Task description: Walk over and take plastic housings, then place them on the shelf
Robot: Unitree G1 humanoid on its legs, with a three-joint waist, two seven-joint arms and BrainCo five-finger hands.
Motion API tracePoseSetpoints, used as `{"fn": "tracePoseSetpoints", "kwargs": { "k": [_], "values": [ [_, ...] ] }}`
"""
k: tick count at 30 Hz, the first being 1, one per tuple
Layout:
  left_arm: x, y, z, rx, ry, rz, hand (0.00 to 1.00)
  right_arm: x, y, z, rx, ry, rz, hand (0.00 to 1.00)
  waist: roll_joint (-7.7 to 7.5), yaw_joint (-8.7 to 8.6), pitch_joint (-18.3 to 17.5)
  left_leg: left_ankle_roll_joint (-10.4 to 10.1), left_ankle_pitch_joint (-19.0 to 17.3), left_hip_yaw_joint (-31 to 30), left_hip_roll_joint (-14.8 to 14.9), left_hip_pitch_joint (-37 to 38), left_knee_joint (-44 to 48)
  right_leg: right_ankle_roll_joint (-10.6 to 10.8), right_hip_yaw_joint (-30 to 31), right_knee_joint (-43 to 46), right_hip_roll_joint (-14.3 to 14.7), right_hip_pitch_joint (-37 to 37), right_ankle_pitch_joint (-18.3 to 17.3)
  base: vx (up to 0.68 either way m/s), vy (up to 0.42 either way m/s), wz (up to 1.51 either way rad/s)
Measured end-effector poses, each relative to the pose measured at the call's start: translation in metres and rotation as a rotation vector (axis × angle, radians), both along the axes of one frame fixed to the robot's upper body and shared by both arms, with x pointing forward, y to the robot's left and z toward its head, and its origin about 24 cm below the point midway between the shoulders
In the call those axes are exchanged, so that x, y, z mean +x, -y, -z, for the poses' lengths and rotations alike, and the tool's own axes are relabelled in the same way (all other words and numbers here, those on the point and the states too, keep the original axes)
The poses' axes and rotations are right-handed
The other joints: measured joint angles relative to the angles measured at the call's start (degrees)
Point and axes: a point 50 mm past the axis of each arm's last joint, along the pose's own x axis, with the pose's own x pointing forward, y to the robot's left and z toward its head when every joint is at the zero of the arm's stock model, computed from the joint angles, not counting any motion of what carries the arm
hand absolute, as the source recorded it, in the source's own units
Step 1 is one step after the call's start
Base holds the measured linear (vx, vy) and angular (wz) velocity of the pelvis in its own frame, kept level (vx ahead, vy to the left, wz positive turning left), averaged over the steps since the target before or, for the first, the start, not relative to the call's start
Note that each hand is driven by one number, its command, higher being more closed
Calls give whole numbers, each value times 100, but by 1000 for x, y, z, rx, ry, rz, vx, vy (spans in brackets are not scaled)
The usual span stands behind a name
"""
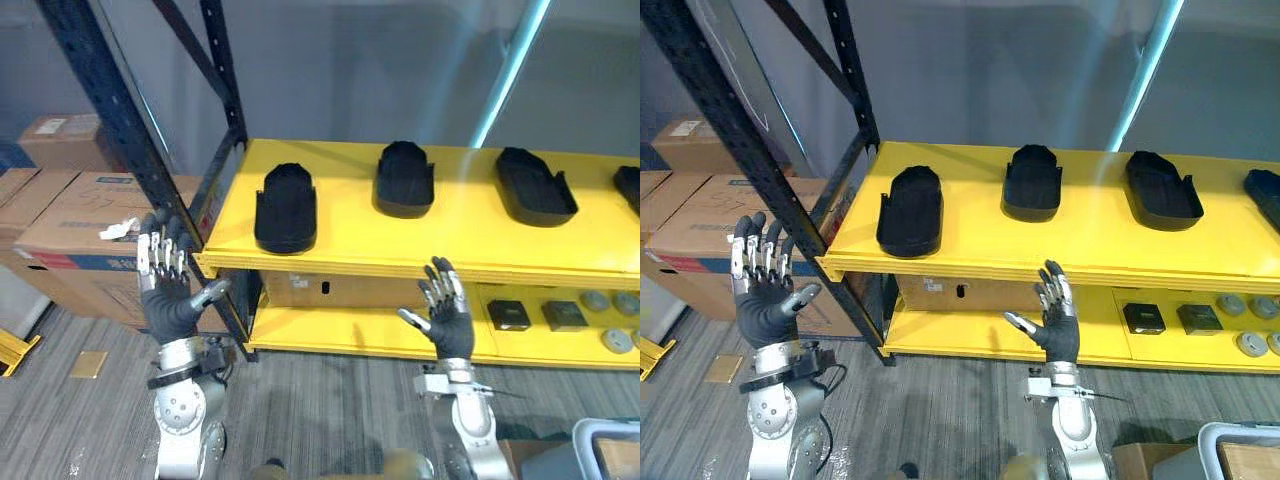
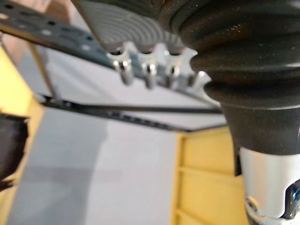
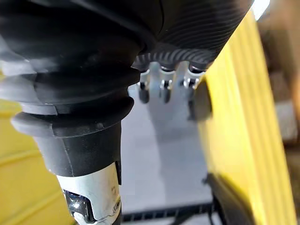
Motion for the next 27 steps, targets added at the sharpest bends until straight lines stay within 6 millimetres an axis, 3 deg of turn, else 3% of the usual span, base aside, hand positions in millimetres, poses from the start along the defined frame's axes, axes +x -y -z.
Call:
{"fn": "tracePoseSetpoints", "kwargs": {
  "k": [2, 3, 5, 6, 7, 8, 9, 10, 11, 12, 14, 15, 16, 17, 20, 22, 23, 24, 27],
  "values": [
    [1, -1, -1, -7, 4, 8, 0, -2, -5, 1, 30, 0, -7, 0, -3, -27, 3, 11, -4, -14, 188, -67, -22, 219, 190, -431, 389, -116, -578, 2, 24, 2],
    [1, -1, -1, -4, 3, 13, 0, -2, -6, 0, 31, 7, -15, 0, -3, -45, 2, 12, -3, -17, 233, -120, -23, 261, 178, -695, 502, -140, -679, 64, -12, -2],
    [1, 0, -1, -1, -6, 18, 0, 0, -9, -8, 26, 49, -55, 0, -15, -71, -4, 10, -2, 32, 257, -232, -31, 295, 163, -2141, 722, -94, -642, 117, -66, -6],
    [1, 0, -1, -1, -8, 18, 0, 0, -9, -9, 26, 52, -58, 0, -18, -71, -6, -1, -8, 49, 254, -235, -31, 313, 161, -2307, 735, -78, -628, 156, -108, -25],
    [1, 0, -2, 6, -7, 18, 0, 2, -10, -11, 21, 67, -75, 0, -59, -40, -31, -138, -95, 198, 247, -209, -3, 313, 100, -2974, 744, 2, -601, 149, -113, -36],
    [0, 0, -3, 10, -7, 17, 0, 4, -11, -13, 15, 77, -83, 0, -74, -25, -54, -256, -172, 277, 263, -185, 8, 395, 67, -3166, 756, 45, -300, 200, -167, -45],
    [0, 0, -2, 3, -15, 12, 0, 7, -10, -15, -3, 92, -88, 0, -36, 10, -81, -351, -231, 342, 357, -94, -9, 480, -7, -3186, 816, 101, -98, 233, -180, -42],
    [-2, 3, 2, -21, -42, 8, 0, 10, -8, -19, -54, 114, -103, 0, 207, 11, -156, -503, -332, 486, 626, -4, 28, 444, -3, -3168, 1103, 115, -43, 319, -195, -34],
    [-3, 5, 5, -30, -52, 9, 0, 11, -7, -20, -72, 121, -110, 0, 312, 9, -220, -501, -359, 525, 741, -6, 124, 401, -2, -3184, 1228, 113, -105, 314, -144, -32],
    [-3, 6, 6, -43, -58, 2, 0, 14, -7, -23, -78, 134, -114, 0, 354, 14, -227, -512, -371, 593, 885, -129, 569, 316, 23, -3192, 1343, 154, -189, 317, -168, -21],
    [-2, 6, 9, -80, -72, -26, 0, 19, -6, -28, -90, 167, -118, 0, 368, 21, -123, -253, -361, 518, 1318, -1015, 2900, 128, 39, -3373, 1511, 607, -266, 314, -233, -24],
    [-2, 7, 13, -100, -87, -35, 0, 20, -4, -31, -104, 192, -121, 0, 462, 46, -48, -214, -358, 375, 1497, -1374, 3996, 96, 53, -3486, 1599, 947, -308, 290, -176, -30],
    [-2, 8, 15, -110, -95, -39, 0, 20, -2, -32, -111, 198, -119, 0, 470, 62, -53, -209, -409, 354, 1516, -1492, 4221, 84, 78, -3527, 1602, 1044, -346, 303, -95, -38],
    [-2, 8, 15, -116, -97, -39, 0, 22, 1, -36, -117, 221, -106, 0, 527, 68, -93, -154, -520, 490, 1506, -1639, 4246, 91, 147, -3595, 1588, 1198, -412, 288, -24, -48],
    [0, 9, 13, -106, -88, -24, 0, 24, 6, -48, -120, 293, -80, 0, 551, 133, -111, -22, -545, 765, 1211, -1618, 2631, 158, 466, -3628, 1386, 1205, -418, 265, 56, -55],
    [3, 12, 11, -113, -76, -13, 0, 24, 12, -53, -125, 312, -50, 0, 593, 111, -136, -89, 78, 749, 943, -1505, 1290, 285, 497, -3618, 1271, 1082, -397, 226, 162, -38],
    [4, 12, 8, -115, -62, -11, 0, 23, 15, -56, -128, 328, -32, 0, 614, 100, -167, -388, 502, 763, 842, -1293, 743, 537, 516, -3595, 1192, 1083, -520, 182, 227, -9],
    [7, 12, 7, -106, -56, -7, 0, 22, 16, -57, -107, 330, 3, 0, 388, 16, -147, -382, 599, 783, 586, -1098, 378, 588, 472, -3560, 993, 1121, -530, 174, 225, 0],
    [7, 8, 4, -55, -51, -23, 0, 17, 12, -70, -50, 398, 37, 0, 88, 37, -218, -329, 643, 886, 225, -822, -16, 783, 345, -3568, 675, 1167, -426, 132, 196, 3]
  ]
}}
